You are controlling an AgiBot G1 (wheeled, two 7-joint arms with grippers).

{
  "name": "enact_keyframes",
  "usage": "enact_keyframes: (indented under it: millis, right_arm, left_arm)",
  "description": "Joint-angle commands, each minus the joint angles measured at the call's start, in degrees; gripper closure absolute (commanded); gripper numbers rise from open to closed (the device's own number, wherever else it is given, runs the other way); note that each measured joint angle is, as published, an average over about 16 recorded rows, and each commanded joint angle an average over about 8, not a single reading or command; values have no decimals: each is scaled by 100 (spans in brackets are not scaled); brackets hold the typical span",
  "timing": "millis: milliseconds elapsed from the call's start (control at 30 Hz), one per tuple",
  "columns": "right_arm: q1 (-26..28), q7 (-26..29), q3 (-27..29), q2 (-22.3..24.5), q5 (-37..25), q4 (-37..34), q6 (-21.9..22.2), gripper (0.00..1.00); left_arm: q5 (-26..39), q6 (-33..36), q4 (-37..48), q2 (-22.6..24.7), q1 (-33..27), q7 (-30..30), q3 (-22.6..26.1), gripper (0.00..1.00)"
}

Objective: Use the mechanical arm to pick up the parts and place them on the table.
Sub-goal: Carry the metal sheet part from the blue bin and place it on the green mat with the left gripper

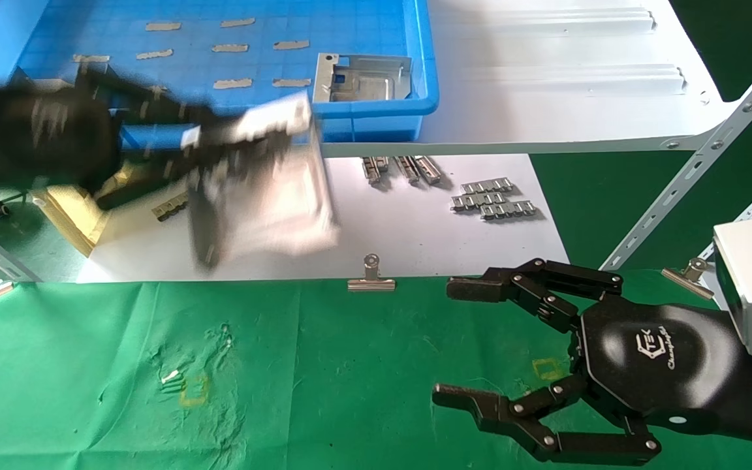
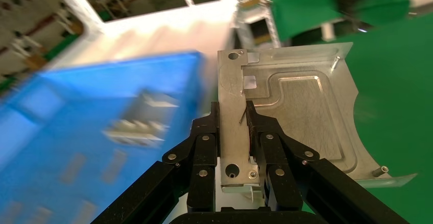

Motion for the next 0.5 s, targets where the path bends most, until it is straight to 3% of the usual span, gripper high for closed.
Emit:
enact_keyframes:
  millis: [33,200,500]
  right_arm:
    - [0,0,0,0,0,0,0,0]
    - [0,0,0,0,0,0,0,0]
    - [0,0,0,0,0,0,0,0]
  left_arm:
    - [-452,-14,-600,-362,379,-60,179,100]
    - [-19,-93,-809,-682,826,788,838,100]
    - [615,-270,4,-412,1069,2423,1435,100]
